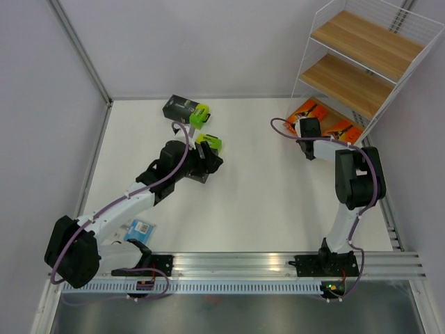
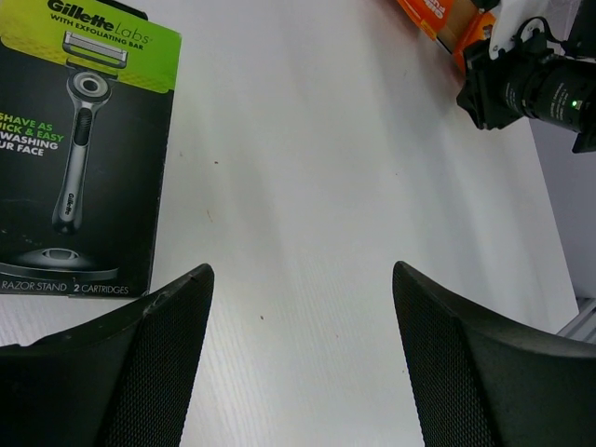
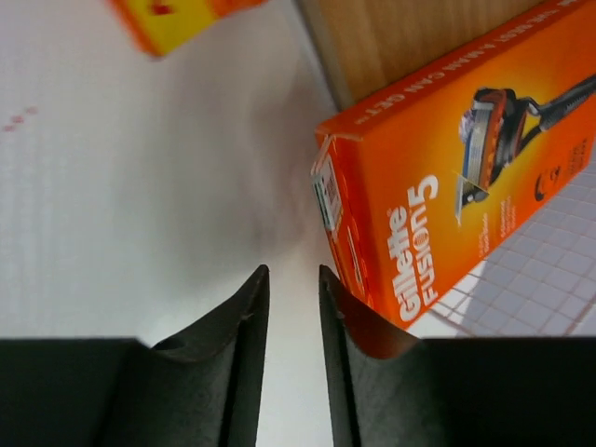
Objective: Place and organize the shaving razors onto the shelf
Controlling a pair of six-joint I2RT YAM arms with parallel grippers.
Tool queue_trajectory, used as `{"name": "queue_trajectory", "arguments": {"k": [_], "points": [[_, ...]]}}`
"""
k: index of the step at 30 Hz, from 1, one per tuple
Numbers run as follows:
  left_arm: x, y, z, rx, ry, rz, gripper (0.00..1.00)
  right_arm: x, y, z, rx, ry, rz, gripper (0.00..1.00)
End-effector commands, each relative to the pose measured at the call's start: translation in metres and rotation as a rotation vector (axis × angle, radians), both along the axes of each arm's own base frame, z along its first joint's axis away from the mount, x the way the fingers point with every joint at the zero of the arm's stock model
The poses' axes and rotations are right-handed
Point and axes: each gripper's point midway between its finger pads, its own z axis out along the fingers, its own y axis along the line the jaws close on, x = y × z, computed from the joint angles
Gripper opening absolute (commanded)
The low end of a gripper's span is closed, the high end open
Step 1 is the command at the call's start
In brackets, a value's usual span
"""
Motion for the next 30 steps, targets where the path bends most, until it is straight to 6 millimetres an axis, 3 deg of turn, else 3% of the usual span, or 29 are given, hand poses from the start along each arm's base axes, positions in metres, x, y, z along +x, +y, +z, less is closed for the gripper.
{"name": "queue_trajectory", "arguments": {"k": [1,3,10,14,15,17,18,19,21,23,25,26,27,28,29,30], "points": [[0.005,-0.004,0.027,-0.033,-0.049,-0.020,0.83,0.023,-0.026,0.026,-0.021,-0.090,-0.062,0.36],[0.009,-0.009,0.026,-0.031,-0.043,-0.033,0.83,0.026,-0.035,0.025,-0.009,-0.079,-0.075,0.39],[0.021,-0.022,0.019,-0.027,-0.008,-0.074,0.83,0.023,-0.036,0.013,-0.004,-0.028,-0.077,0.42],[0.022,-0.024,0.020,-0.027,-0.009,-0.090,0.83,0.013,-0.023,0.024,0.063,-0.049,-0.046,0.46],[0.023,-0.023,0.024,-0.026,-0.017,-0.094,0.83,0.013,-0.018,0.039,0.083,-0.081,-0.033,0.47],[0.021,-0.018,0.023,-0.005,-0.012,-0.097,0.83,0.008,0.002,0.044,0.160,-0.086,0.013,0.49],[0.022,-0.015,0.028,0.005,-0.023,-0.097,0.83,0.007,0.009,0.060,0.186,-0.120,0.030,0.51],[0.024,-0.009,0.033,0.009,-0.031,-0.083,0.84,0.005,0.017,0.065,0.217,-0.133,0.030,0.60],[0.024,0.004,0.032,0.051,-0.011,-0.049,0.88,-0.001,0.041,0.082,0.268,-0.154,0.076,0.63],[0.025,0.029,0.025,0.080,0.039,0.029,0.95,-0.012,0.067,0.093,0.324,-0.171,0.114,0.66],[0.028,0.052,0.023,0.064,0.072,0.098,0.99,-0.023,0.081,0.095,0.363,-0.178,0.133,0.73],[0.026,0.060,0.025,0.055,0.072,0.118,1.00,-0.028,0.099,0.111,0.431,-0.224,0.156,0.75],[0.023,0.069,0.019,0.056,0.094,0.137,1.00,-0.032,0.109,0.116,0.471,-0.237,0.176,0.80],[0.025,0.082,0.018,0.051,0.101,0.174,0.99,-0.039,0.116,0.116,0.515,-0.243,0.172,0.95],[0.021,0.090,0.017,0.045,0.102,0.191,1.00,-0.043,0.134,0.136,0.616,-0.306,0.178,0.98],[0.024,0.101,0.016,0.043,0.105,0.222,1.00,-0.047,0.144,0.143,0.676,-0.326,0.179,0.98]]}}
